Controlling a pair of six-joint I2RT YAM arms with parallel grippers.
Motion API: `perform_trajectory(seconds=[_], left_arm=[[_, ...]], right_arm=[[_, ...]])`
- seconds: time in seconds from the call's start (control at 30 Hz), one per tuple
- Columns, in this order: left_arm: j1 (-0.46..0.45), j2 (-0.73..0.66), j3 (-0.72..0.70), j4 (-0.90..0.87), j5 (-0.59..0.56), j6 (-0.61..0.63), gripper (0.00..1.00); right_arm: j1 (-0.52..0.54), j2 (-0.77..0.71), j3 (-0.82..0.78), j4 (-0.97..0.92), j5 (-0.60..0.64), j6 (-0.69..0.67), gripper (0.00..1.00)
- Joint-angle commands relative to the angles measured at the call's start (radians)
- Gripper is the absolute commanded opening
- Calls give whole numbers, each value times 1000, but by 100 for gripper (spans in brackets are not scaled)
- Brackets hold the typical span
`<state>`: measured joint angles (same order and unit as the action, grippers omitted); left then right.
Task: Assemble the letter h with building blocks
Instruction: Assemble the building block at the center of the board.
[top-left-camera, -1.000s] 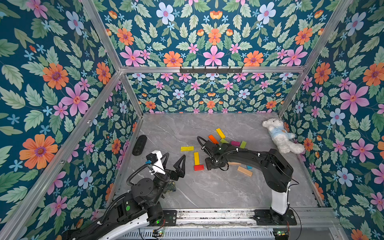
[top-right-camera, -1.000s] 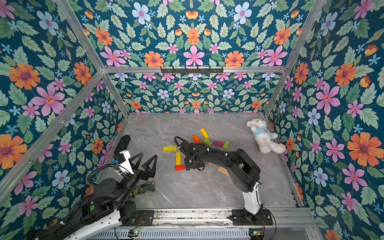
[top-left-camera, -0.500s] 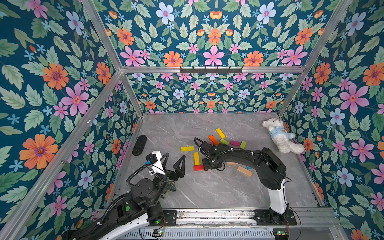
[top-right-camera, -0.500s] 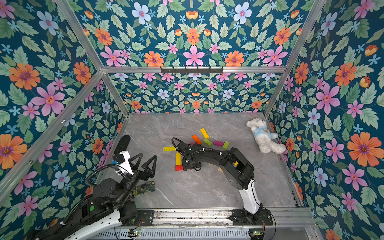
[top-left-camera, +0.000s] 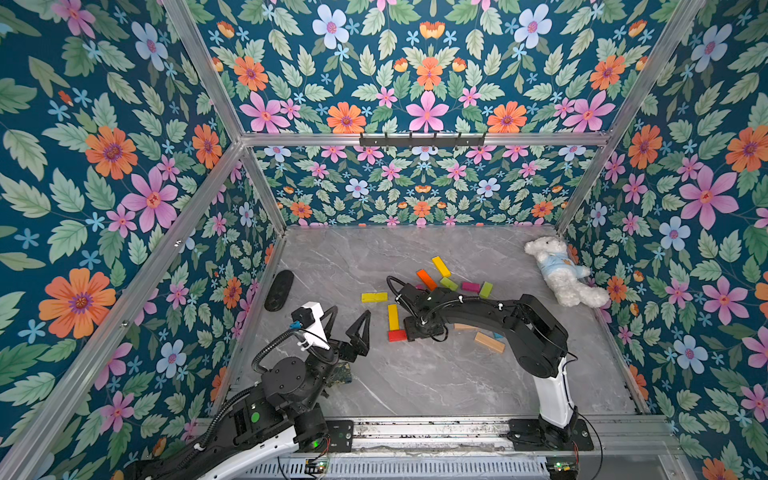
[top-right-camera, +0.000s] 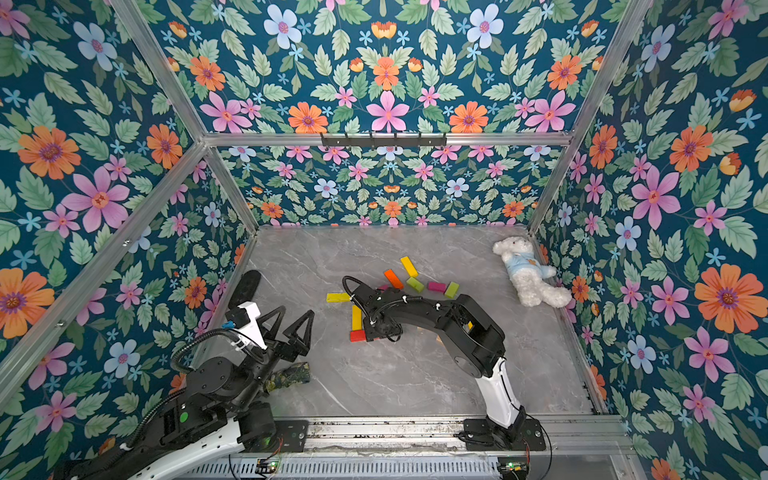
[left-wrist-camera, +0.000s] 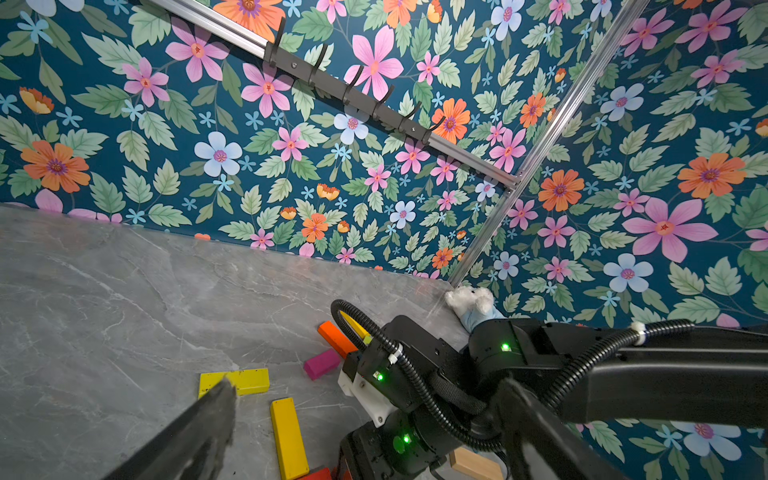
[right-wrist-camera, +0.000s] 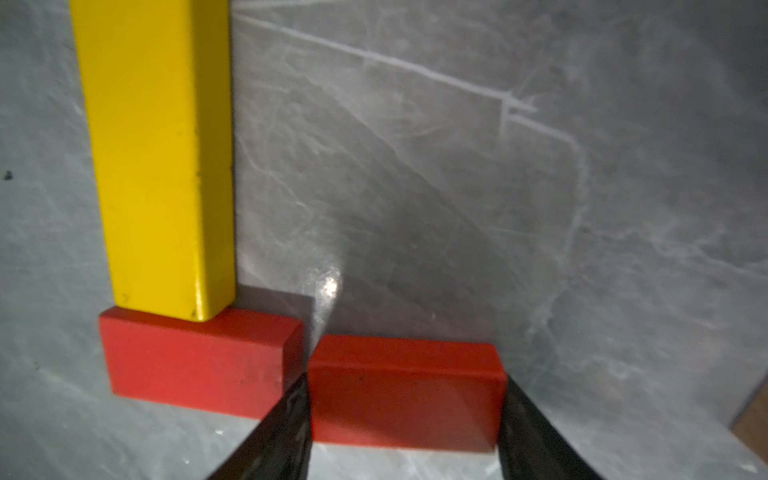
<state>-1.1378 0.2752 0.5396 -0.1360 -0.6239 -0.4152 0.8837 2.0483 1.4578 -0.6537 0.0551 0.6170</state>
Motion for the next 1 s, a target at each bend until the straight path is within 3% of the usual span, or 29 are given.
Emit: perform_trajectory(seconds=[0.0, 0.6, 0.97], left_arm=[[0, -4, 2, -10, -8, 0, 100], [0, -2, 2, -11, -10, 0, 99], [1, 5, 5, -6, -6, 3, 99]], right_arm=[[0, 6, 1, -6, 15, 14, 68], [-3, -10, 1, -1, 32, 20, 73], [-2, -99, -15, -5, 60, 15, 72]])
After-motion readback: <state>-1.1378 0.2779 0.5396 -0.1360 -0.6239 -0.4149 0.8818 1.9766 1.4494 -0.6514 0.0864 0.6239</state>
